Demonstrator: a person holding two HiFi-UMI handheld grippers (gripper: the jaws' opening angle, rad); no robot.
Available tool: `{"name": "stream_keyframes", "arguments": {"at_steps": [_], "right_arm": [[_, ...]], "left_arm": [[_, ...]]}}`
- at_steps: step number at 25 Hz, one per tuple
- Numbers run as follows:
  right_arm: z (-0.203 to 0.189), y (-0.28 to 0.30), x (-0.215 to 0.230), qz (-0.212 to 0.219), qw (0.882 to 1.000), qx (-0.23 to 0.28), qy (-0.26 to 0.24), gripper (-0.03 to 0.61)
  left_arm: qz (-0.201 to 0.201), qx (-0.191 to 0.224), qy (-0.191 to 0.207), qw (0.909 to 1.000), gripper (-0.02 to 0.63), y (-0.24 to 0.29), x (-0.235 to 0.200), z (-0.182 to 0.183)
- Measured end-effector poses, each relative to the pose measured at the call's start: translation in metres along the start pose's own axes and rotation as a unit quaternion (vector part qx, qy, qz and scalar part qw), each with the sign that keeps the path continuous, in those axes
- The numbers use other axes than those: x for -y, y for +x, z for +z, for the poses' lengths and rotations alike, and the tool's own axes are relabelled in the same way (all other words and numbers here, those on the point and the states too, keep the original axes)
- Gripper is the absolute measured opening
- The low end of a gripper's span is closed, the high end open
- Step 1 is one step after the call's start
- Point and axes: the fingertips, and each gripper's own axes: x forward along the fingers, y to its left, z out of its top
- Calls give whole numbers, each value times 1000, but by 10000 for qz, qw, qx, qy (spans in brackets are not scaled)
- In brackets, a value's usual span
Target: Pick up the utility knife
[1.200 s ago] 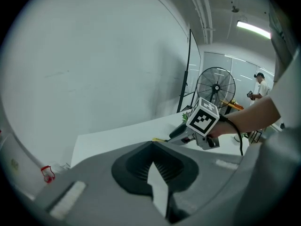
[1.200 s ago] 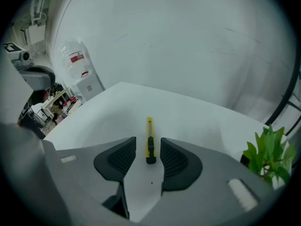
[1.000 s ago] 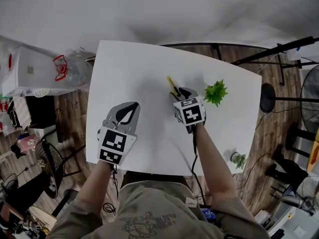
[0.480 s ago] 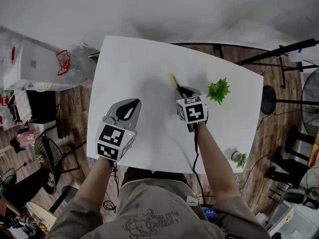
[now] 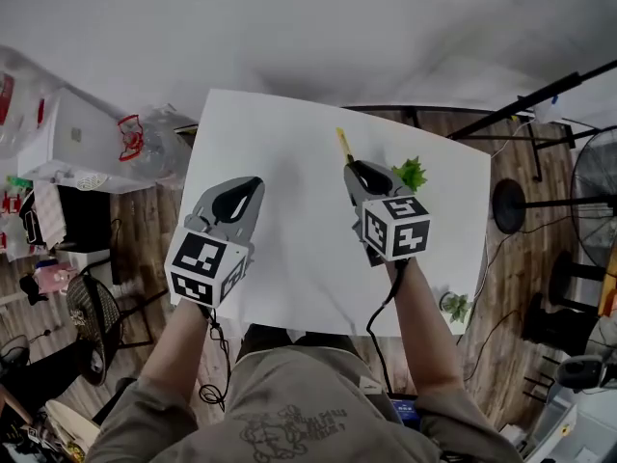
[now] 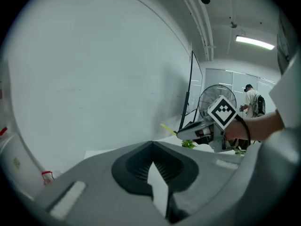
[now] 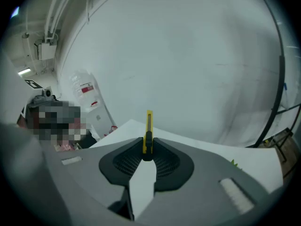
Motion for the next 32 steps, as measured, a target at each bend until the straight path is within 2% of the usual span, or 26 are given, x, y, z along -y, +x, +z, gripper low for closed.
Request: {"name": "stream_keyframes", "arguments": {"at_steps": [7, 10, 15, 24, 28, 32], "right_arm": [[72, -89, -34, 32, 9941, 1009, -402, 92], [91, -128, -44, -151, 9882, 1353, -707, 92], [110, -188, -56, -355, 9767, 1892, -946, 92], [117, -253, -96, -42, 9634, 2517, -921, 92], [99, -262, -106, 43, 9656, 2423, -940, 92], [82, -266, -115, 121, 9697, 2241, -962, 91]], "left_arm": [[155, 683, 378, 9968, 0, -41, 10, 71], [200, 901, 602, 9939, 0, -60, 19, 94], [404, 1082, 1027, 9880, 0, -88, 29, 118], [455, 1455, 1085, 9823, 0, -140, 58, 147], [371, 1525, 1145, 9809, 0, -153, 73, 147], [308, 1392, 1164, 9829, 0, -154, 83, 135]]}}
